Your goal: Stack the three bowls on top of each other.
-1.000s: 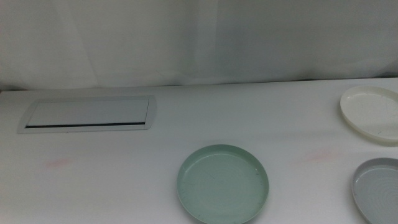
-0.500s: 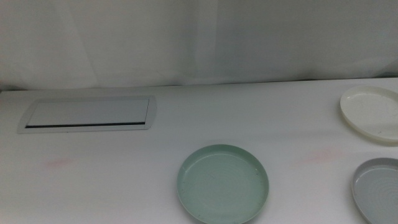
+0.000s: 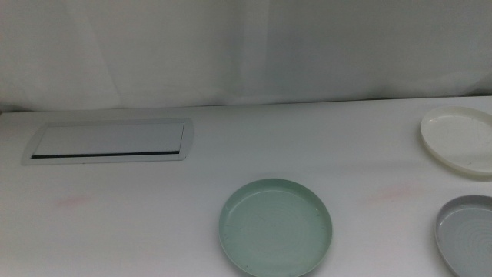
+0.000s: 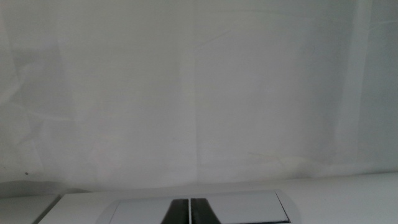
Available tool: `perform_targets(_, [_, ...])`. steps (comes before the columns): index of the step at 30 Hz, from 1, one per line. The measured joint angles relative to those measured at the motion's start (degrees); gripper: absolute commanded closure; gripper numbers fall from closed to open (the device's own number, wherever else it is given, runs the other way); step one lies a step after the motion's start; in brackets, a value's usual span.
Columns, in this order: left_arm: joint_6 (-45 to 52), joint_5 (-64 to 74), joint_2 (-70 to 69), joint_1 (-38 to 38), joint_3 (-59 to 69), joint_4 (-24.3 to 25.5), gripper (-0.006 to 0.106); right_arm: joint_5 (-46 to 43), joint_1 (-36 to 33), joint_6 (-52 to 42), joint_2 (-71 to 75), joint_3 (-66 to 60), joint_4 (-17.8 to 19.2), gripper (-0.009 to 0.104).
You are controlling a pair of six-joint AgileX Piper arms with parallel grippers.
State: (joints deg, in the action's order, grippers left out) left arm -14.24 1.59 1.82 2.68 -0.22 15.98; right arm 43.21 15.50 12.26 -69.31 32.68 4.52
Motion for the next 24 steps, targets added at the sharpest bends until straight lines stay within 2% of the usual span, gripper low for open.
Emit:
perform_targets(15, [0.00,0.00,0.00,0.00,0.00,0.00,0.104,-9.50,0.00,4.18,-15.81,-0.20,0.40,0.002])
perform_targets(18, [0.00,0.00,0.00,0.00,0.00,0.00,0.104,-10.03,0.00,4.18,-15.94,-0.20,0.16,0.007])
perform_targets(20, [0.00,0.00,0.00,0.00,0.00,0.00,0.104,-10.91,0.00,4.18,-16.04,-0.20,0.05,0.020])
perform_targets(24, [0.00,0.00,0.00,0.00,0.00,0.00,0.104,-12.26,0.00,4.31,-16.17,-0.20,0.21,0.069])
